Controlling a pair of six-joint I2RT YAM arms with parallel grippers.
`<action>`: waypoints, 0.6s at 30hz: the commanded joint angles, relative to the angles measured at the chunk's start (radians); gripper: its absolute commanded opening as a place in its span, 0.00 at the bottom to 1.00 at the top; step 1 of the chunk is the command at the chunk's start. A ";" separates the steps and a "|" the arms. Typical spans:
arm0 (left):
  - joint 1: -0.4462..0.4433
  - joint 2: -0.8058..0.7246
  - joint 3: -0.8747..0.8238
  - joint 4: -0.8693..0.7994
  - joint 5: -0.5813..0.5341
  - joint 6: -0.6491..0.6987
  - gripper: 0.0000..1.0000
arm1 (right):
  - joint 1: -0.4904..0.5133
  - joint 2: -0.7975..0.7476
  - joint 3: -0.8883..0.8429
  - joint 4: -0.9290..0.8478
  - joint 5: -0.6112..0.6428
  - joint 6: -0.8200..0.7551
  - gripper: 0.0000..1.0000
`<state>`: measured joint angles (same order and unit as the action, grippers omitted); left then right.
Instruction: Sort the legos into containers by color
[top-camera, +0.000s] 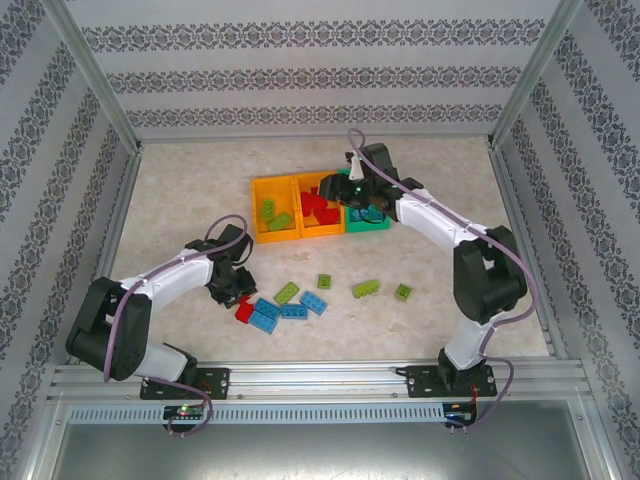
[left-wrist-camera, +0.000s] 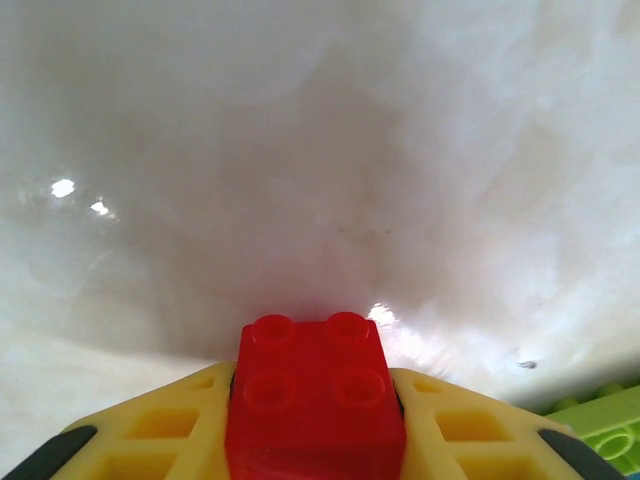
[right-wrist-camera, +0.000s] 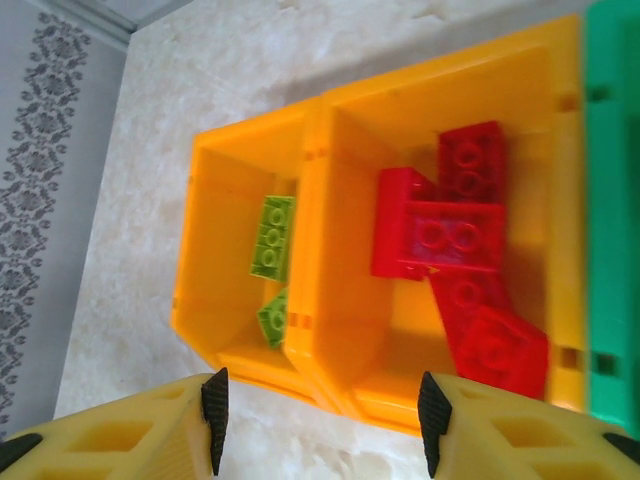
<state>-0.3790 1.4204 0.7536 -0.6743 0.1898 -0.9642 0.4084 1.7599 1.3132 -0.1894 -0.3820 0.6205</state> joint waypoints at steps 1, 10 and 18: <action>-0.009 -0.026 0.054 -0.021 -0.063 0.033 0.34 | -0.039 -0.069 -0.087 -0.003 0.029 -0.040 0.56; -0.016 0.022 0.303 0.035 -0.065 0.160 0.34 | -0.075 -0.271 -0.343 -0.076 0.141 -0.069 0.56; -0.030 0.251 0.617 0.166 0.060 0.320 0.35 | -0.095 -0.432 -0.537 -0.165 0.265 0.006 0.58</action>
<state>-0.3939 1.6073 1.3048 -0.5797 0.1879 -0.7425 0.3283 1.3754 0.8249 -0.3038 -0.1947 0.5926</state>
